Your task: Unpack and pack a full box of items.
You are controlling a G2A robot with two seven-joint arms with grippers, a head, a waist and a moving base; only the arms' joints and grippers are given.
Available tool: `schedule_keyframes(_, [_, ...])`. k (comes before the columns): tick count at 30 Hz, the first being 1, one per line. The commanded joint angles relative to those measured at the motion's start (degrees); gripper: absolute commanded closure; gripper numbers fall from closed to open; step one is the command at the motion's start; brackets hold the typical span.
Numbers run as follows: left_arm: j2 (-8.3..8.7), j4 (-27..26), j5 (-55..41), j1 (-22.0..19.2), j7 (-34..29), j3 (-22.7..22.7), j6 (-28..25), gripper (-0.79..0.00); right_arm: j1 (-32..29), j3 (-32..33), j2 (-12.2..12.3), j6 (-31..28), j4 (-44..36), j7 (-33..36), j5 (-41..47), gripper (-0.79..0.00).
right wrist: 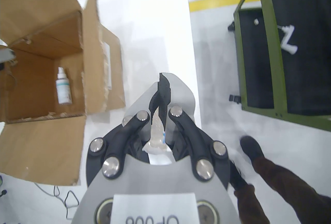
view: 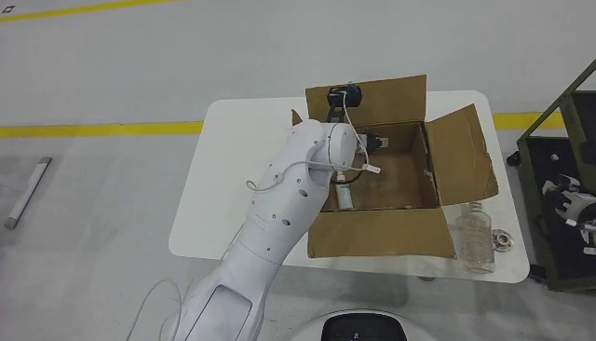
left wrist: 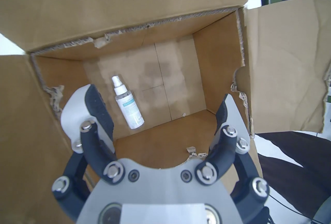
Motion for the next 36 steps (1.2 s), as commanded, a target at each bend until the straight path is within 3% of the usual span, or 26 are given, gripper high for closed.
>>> schedule_keyframes(1, [0.81, -4.58, 2.05, 1.68, -0.94, -1.70, -0.87, -0.785, -0.76, -0.23, 0.19, -0.95, 1.65, 2.85, -0.20, 0.000])
schedule_keyframes(4, [1.68, -9.36, 3.60, 3.78, -2.38, -4.05, -1.58, -0.785, -1.29, -2.46, 0.32, -2.14, 4.26, 4.48, 0.14, 0.000])
schedule_keyframes(5, [1.88, -10.46, 4.03, 4.29, -2.55, -4.67, -1.60, -0.785, -1.28, -3.40, 0.32, -2.21, 5.14, 4.27, 0.36, -0.083])
schedule_keyframes(6, [2.04, -11.09, 4.47, 4.80, -2.74, -5.12, -1.49, -0.785, -1.22, -4.58, 0.32, -2.54, 6.04, 4.25, 0.55, -0.225])
schedule_keyframes(7, [2.16, -11.33, 4.91, 5.21, -2.80, -5.42, -1.40, -0.785, -1.08, -5.94, 0.32, -2.69, 7.09, 4.26, 0.67, -0.391])
schedule_keyframes(8, [2.22, -11.55, 5.06, 5.50, -2.80, -5.58, -1.45, -0.785, -0.76, -7.15, 0.33, -2.77, 8.00, 4.19, 0.56, -0.616])
schedule_keyframes(10, [2.29, -11.66, 5.40, 5.78, -2.72, -5.67, -1.61, -0.785, -0.08, -9.41, 0.39, -2.87, 9.98, 3.90, -0.45, -0.757])
schedule_keyframes(11, [2.29, -11.71, 5.51, 5.85, -2.66, -5.69, -1.51, -0.785, 0.31, -10.45, 0.41, -2.79, 10.85, 3.92, -0.94, -0.785])
schedule_keyframes(30, [2.35, -11.71, 5.91, 5.89, -1.20, -7.30, -0.05, -0.785, 6.17, -21.03, 0.19, 1.89, 23.70, -1.22, -3.16, -0.782])
schedule_keyframes(36, [2.34, -11.82, 5.93, 5.98, -0.99, -7.31, -0.30, -0.785, 7.97, -23.05, 0.15, 2.09, 26.81, -2.29, -2.95, -0.613])
